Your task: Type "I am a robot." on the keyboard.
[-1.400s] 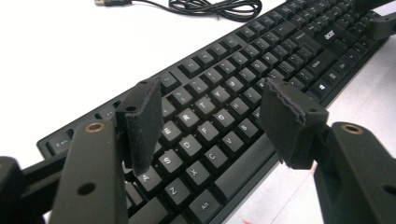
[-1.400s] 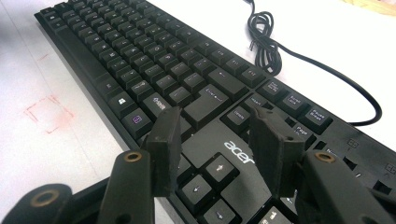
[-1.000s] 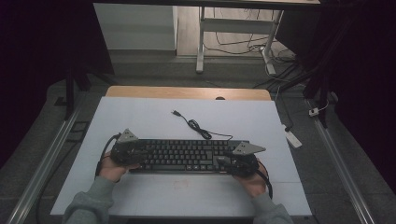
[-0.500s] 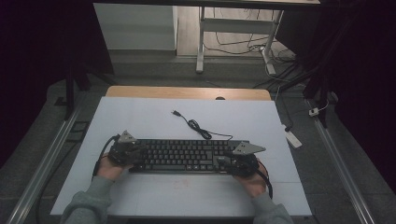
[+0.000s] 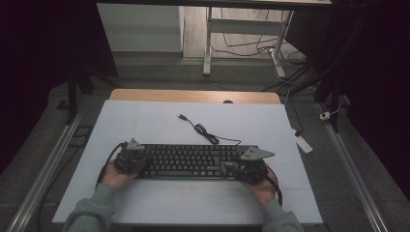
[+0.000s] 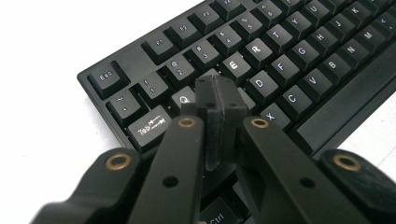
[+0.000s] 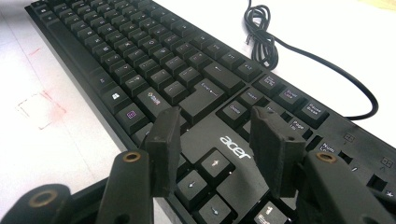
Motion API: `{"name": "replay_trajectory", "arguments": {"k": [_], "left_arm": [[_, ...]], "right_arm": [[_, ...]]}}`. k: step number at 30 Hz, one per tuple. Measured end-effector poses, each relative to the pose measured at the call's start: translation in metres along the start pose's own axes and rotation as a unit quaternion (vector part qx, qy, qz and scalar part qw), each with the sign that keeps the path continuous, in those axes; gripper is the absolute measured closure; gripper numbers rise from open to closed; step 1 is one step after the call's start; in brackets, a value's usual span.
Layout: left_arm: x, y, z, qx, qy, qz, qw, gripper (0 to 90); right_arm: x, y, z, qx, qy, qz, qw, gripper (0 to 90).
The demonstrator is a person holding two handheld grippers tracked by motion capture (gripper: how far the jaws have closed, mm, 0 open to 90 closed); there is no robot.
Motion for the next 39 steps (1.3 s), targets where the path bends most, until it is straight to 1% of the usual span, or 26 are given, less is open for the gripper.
{"name": "replay_trajectory", "arguments": {"k": [7,9,12,14,17,19,20,21,22,23,25,27,31,39], "left_arm": [[0.002,-0.001,-0.002,0.001,0.005,0.0,1.0,89.0],[0.004,-0.001,-0.004,0.004,0.013,0.003,0.9999,89.0],[0.004,-0.001,-0.003,0.002,0.009,0.003,1.0,89.0],[0.002,-0.002,-0.001,0.004,0.003,0.004,1.0,89.0],[-0.004,-0.004,0.007,-0.001,-0.024,-0.003,0.9997,88.5],[-0.009,-0.007,0.013,-0.004,-0.043,-0.011,0.999,84.4],[-0.012,-0.008,0.016,-0.004,-0.051,-0.013,0.9986,76.3],[-0.014,-0.009,0.018,-0.003,-0.058,-0.013,0.9982,71.0],[-0.016,-0.009,0.021,-0.003,-0.065,-0.013,0.9978,71.0],[-0.017,-0.01,0.023,-0.006,-0.072,-0.013,0.9973,65.8],[-0.019,-0.01,0.025,-0.011,-0.082,-0.014,0.9965,57.0],[-0.021,-0.009,0.027,-0.016,-0.087,-0.015,0.996,51.6],[-0.022,-0.008,0.028,-0.019,-0.09,-0.018,0.9956,45.8],[-0.021,-0.01,0.028,-0.021,-0.088,-0.024,0.9956,40.4]], "right_arm": [[0.0,0.0,0.0,0.0,0.0,-0.002,1.0,53.2],[0.001,0.001,0.0,0.001,0.0,0.001,1.0,53.3],[0.001,0.001,0.0,0.0,0.0,0.001,1.0,53.2],[0.0,0.001,0.0,-0.001,-0.001,0.0,1.0,53.2],[0.0,0.0,0.0,-0.001,-0.001,-0.001,1.0,53.2],[0.0,0.0,0.0,-0.001,-0.002,-0.001,1.0,53.2],[0.0,0.001,0.001,-0.001,-0.003,0.002,1.0,53.2],[0.0,0.001,0.001,0.0,-0.003,0.002,1.0,53.2],[0.0,0.001,0.001,0.0,-0.004,0.002,1.0,53.2],[0.001,0.001,0.001,0.0,-0.007,0.003,1.0,53.2],[0.001,0.002,0.001,0.0,-0.007,0.004,1.0,53.3],[0.0,0.002,0.001,-0.001,-0.006,0.005,1.0,53.2],[0.001,0.002,0.001,-0.001,-0.006,0.006,1.0,53.2],[0.001,0.003,0.001,-0.002,-0.003,0.005,1.0,53.2]]}}
Point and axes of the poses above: each handheld gripper's, and its own axes: x roughly forward along the jaws, z roughly out of its top, y roughly to its left, the point moved 9 cm from there along x, roughly forward along the jaws, and after that the axes turned 9 degrees about -y, right-handed, at the moved point
